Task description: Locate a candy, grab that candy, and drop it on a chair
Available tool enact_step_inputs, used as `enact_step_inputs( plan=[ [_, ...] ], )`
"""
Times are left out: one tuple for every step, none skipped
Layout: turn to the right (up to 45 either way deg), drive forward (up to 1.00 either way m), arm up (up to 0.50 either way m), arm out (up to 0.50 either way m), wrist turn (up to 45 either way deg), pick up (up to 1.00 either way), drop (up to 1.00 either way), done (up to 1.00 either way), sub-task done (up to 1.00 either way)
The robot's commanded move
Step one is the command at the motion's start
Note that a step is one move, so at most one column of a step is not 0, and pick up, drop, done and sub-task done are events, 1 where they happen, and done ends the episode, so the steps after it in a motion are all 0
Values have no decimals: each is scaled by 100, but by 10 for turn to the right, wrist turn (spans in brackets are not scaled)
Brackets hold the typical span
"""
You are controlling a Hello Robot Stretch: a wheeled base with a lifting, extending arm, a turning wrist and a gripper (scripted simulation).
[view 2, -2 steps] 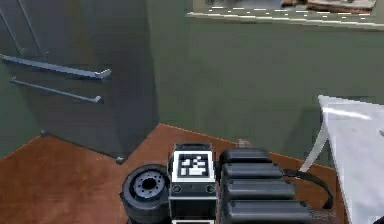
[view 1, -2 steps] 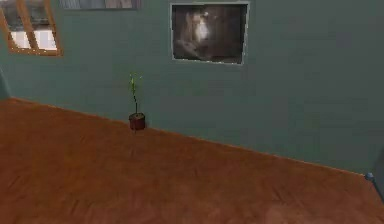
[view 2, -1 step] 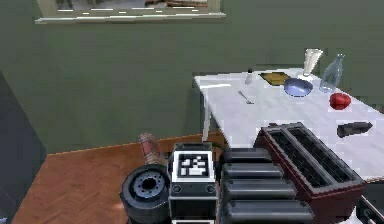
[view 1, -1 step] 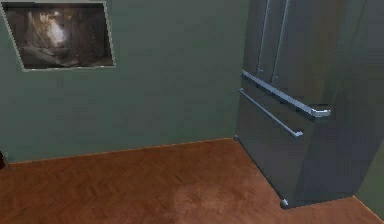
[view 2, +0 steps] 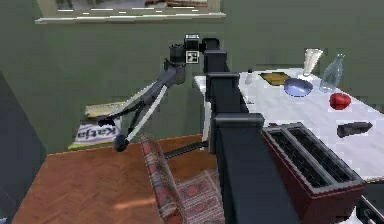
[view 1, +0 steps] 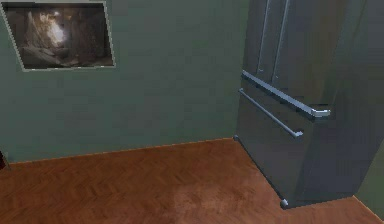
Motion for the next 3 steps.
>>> enact_step_inputs(
  plan=[
    [0,0,0,0,450,0,0,0,0],
    [0,0,0,0,450,0,0,0,0],
    [0,0,0,0,450,0,0,0,0]
  ],
)
